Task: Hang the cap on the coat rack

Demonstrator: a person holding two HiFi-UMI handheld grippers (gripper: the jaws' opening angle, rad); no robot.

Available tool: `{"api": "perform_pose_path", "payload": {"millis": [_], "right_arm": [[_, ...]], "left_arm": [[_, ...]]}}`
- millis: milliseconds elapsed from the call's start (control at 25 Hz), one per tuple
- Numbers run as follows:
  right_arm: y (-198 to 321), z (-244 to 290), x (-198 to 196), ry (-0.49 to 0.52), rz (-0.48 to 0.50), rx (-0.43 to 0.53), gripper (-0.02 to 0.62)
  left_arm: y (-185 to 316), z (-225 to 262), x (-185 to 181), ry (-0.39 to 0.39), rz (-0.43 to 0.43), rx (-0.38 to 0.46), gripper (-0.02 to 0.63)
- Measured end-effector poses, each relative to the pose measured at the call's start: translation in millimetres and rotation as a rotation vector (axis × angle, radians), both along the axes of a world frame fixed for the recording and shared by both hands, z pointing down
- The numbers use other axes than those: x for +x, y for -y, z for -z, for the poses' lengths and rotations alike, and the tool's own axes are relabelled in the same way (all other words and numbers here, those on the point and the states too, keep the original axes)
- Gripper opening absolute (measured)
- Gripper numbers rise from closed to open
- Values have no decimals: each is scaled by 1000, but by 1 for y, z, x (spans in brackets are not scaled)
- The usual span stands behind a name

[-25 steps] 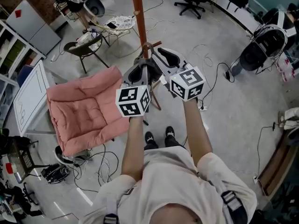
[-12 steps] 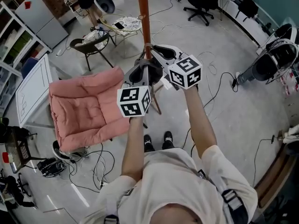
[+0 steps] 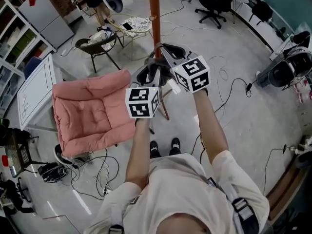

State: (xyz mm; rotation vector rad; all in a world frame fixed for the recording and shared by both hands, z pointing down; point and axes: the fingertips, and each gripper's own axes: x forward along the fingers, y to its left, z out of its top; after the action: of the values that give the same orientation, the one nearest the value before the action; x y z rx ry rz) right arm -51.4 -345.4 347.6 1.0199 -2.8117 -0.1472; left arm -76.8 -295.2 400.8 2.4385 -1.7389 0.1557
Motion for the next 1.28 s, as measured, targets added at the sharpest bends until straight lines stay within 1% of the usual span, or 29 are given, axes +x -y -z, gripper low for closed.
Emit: {"api": "perform_pose_path", "payload": {"millis": [120, 240, 480, 600, 680, 760, 840, 920, 960, 1120, 1280], "right_arm": [[3, 1, 4, 10, -11, -3, 17], [3, 4, 7, 15, -15, 5, 17], [-5, 21, 2, 40, 8, 33, 17], [-10, 28, -1, 35, 15, 54, 17], [-12, 34, -3, 35, 20, 66, 17], [-13, 40, -3, 38, 20, 77, 17], [-14, 47, -2, 33, 14, 95, 17], [-14, 54, -2, 17, 4, 123, 17], [-14, 58, -3, 11, -1, 135, 17], [-13, 70, -1, -1, -24, 162, 17], [-16, 78, 3, -14, -43, 178, 17]], "left_arm": [[-4, -2, 6, -3, -38, -5, 172], [-13, 2, 7, -5, -70, 3, 196], [-23, 20, -21, -8, -55, 48, 212], [-19, 44, -31, -22, -55, 96, 212], [-17, 69, -35, -34, -60, 148, 210], [-13, 91, -36, -29, -62, 196, 209], [-3, 108, -35, -25, -73, 222, 209], [7, 120, -30, -36, -108, 230, 204], [11, 124, -26, -27, -129, 230, 204], [22, 124, -6, 67, -203, 215, 204], [26, 113, 7, 137, -213, 196, 202]]}}
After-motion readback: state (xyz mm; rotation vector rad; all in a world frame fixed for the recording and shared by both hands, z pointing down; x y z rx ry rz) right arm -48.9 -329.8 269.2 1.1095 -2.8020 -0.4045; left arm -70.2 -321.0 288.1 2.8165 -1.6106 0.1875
